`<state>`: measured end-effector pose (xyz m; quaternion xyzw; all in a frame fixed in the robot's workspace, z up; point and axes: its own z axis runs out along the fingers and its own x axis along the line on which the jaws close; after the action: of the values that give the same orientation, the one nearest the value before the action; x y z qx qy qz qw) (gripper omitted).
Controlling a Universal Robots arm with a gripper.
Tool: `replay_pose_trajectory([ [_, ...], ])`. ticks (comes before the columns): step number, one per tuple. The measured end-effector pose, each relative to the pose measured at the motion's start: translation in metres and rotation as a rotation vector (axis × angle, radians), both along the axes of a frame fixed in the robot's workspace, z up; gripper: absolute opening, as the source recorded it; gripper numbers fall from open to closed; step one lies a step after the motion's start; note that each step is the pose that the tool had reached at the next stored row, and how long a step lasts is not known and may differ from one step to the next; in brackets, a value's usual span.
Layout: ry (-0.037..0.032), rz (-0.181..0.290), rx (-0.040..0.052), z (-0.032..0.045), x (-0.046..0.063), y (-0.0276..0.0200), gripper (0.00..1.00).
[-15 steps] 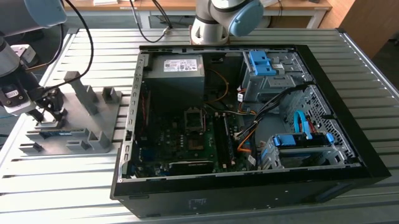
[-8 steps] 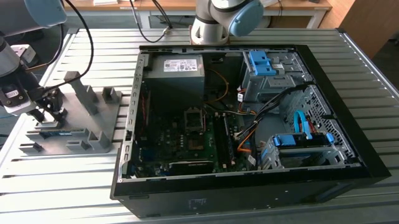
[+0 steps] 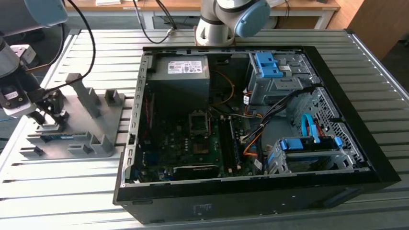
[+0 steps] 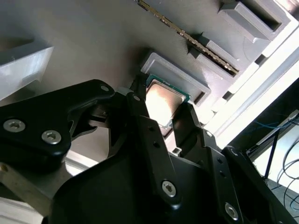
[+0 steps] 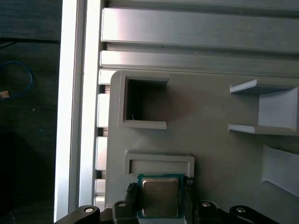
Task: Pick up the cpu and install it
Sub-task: 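Pick up the cpu and move it towards the insertion slot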
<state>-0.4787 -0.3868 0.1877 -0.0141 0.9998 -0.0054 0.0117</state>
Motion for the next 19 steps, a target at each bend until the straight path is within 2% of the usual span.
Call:
replay_pose_trajectory([
  [9,0.0007,0.000,0.0000,0.0391,0.000,0.0000,0.47],
  [19,0.0018,0.000,0.0000,0.0562,0.000,0.0000,0.47],
])
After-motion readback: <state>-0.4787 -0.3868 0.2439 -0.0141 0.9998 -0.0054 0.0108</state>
